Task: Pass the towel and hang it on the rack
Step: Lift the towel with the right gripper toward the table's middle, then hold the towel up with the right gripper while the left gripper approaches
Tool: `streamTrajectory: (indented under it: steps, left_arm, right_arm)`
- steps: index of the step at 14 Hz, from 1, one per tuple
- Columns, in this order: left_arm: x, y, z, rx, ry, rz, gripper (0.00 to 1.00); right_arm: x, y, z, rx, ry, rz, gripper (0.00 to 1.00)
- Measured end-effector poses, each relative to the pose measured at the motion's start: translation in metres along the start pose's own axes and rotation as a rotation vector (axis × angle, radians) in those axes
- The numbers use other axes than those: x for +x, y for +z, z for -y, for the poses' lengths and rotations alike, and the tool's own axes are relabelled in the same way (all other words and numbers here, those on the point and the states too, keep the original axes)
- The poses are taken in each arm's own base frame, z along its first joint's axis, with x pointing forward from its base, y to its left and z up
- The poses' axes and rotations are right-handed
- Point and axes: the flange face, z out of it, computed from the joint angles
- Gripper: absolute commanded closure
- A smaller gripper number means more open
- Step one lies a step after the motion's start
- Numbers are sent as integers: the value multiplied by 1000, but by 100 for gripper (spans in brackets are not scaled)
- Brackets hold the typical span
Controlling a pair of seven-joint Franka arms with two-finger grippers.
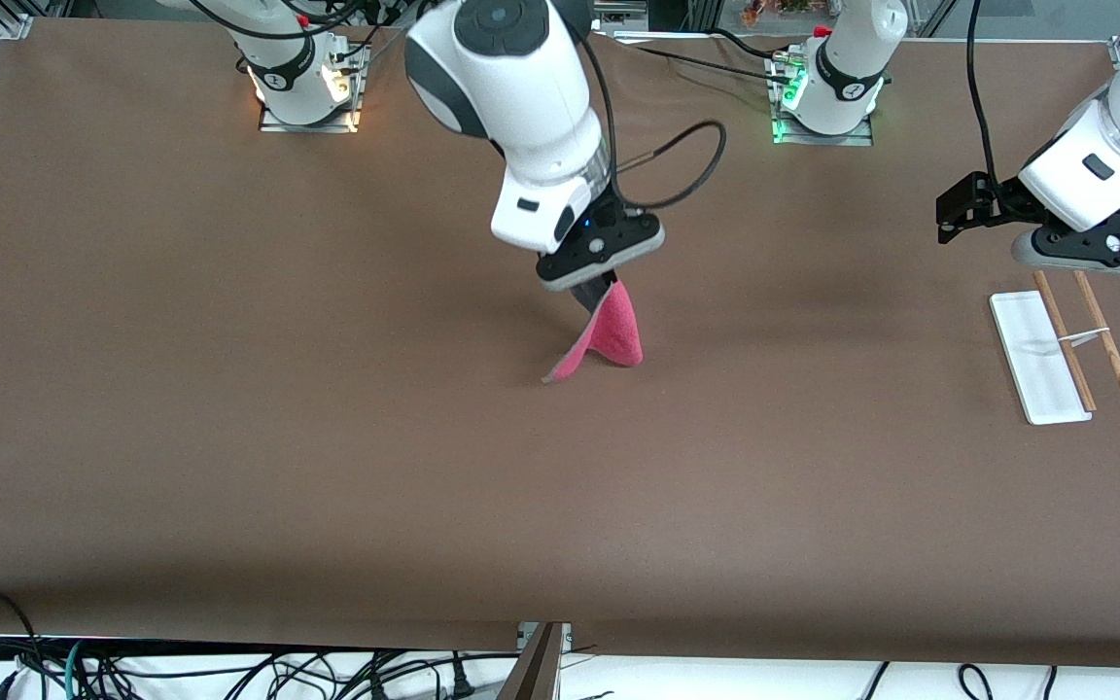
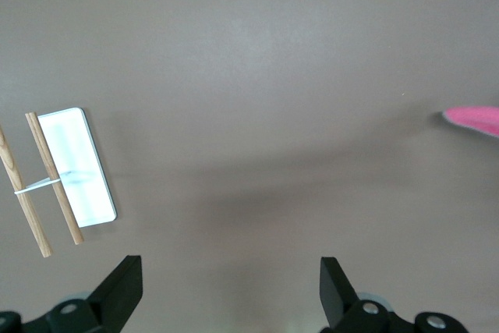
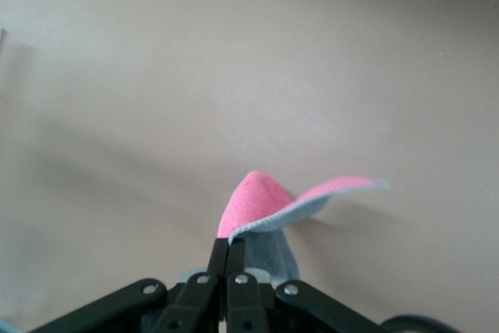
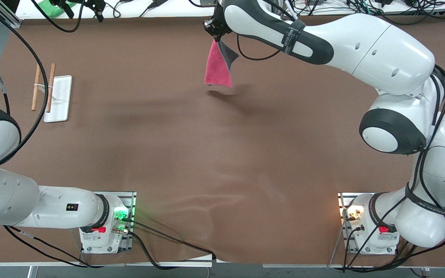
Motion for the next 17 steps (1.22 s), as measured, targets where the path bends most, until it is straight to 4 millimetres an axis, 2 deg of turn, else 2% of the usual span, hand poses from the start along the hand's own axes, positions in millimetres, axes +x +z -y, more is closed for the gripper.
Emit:
streamTrajectory:
  steps: [4,5,7,9,12,14,17]
  left_arm:
    - [14,16,-6,-3,11,3,0]
    - [18,26,-8,-3,15,13,0]
    - [28,53,-9,-5,28,50,0]
    - [41,76,-9,-11,113,55,0]
    - [59,113,2,-30,220,19,0]
    - [65,149,3,-107,331,16,0]
    - [74,216,-7,-236,470,-41,0]
  right_arm:
    - [-31,-8,56,27,-78,2,100]
    - [-36,-9,64,31,-89,2,100]
    - [-37,-15,68,38,-94,-9,100]
    - [-35,-23,65,38,-90,-21,100]
    - [-34,-26,65,40,-98,-28,100]
    - [-34,-26,65,40,-131,-31,100]
    - [-33,-27,64,40,-186,-35,100]
